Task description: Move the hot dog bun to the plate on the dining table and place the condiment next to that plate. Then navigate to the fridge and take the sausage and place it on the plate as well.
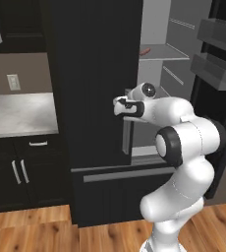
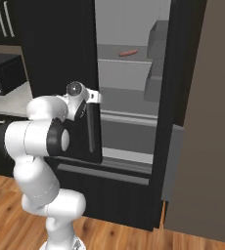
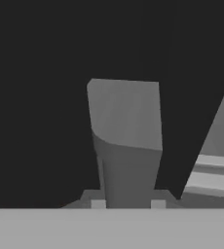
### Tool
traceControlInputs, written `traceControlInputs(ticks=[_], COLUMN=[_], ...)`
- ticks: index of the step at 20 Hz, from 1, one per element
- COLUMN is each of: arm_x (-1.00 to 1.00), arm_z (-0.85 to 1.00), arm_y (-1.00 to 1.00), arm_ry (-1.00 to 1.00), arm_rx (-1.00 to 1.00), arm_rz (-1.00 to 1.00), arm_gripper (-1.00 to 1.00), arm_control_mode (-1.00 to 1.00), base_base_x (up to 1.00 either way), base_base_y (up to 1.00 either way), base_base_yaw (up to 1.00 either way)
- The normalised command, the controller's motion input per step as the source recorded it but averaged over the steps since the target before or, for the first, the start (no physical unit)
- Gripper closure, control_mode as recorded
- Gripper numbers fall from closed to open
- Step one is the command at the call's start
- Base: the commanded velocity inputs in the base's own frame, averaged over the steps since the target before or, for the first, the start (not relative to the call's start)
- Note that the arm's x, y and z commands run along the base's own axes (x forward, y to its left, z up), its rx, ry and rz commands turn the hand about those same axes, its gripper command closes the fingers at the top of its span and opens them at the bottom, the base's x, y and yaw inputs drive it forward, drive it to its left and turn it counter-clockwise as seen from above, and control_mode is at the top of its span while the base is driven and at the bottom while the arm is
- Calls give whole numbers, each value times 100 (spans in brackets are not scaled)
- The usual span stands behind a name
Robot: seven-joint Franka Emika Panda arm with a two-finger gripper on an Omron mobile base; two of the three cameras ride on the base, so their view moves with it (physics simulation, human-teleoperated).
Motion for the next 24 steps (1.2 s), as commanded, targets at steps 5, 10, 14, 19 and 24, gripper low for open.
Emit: traceControlInputs(ticks=[5, 10, 14, 19, 24], arm_x=[-75, -82, -83, -77, -50], arm_z=[0, 0, -2, -6, 2], arm_y=[65, 70, 75, 78, 57], arm_ry=[-4, -3, -2, -3, -3], arm_rx=[0, 0, 0, 0, 7], arm_rz=[0, 0, 0, 0, -2], arm_gripper=[100, 100, 100, -100, -100], arm_control_mode=[-100, -100, -100, -100, -100], base_base_x=[0, 0, 0, 0, 0], base_base_y=[0, 0, 0, 0, 0], base_base_yaw=[0, 0, 0, 0, 0])
